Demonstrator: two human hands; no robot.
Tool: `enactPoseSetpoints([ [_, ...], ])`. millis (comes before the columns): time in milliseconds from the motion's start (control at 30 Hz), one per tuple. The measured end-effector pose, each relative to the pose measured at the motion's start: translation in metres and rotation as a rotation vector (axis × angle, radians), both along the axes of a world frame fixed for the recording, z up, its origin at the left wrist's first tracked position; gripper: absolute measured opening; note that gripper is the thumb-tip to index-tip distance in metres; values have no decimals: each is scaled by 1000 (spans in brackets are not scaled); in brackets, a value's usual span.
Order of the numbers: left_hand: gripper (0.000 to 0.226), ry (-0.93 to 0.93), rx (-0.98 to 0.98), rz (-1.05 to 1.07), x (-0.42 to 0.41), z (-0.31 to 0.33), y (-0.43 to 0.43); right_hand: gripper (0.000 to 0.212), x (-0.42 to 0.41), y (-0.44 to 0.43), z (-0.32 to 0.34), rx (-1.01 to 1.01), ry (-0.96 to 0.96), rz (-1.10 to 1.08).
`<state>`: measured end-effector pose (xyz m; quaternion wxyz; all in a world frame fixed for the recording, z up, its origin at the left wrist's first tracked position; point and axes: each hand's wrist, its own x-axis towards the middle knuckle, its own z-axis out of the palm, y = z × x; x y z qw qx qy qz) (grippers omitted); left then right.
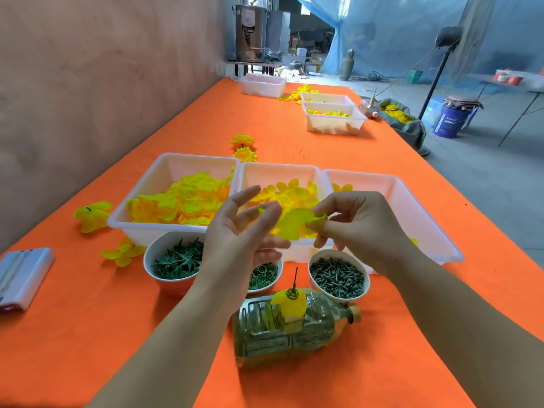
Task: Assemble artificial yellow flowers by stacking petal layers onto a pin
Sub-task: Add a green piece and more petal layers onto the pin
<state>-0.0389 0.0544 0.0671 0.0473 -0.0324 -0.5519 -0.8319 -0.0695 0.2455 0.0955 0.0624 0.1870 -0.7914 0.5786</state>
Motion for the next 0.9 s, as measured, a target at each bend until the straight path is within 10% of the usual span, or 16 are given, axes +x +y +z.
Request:
enactPoseSetpoints([
  [233, 29, -14, -249, 148, 4, 0, -8, 38, 29, 3, -19, -147, 156, 38],
  [433, 61, -39, -345, -3, 9, 3, -5, 11, 39, 0, -29, -206, 138, -4],
  [633, 70, -74, -256, -16, 6, 8, -3, 49, 40, -12, -28, -233, -314, -115],
  [900, 44, -136, -334, -79, 7, -1, 0, 29, 44, -11, -28, -233, -658, 105],
])
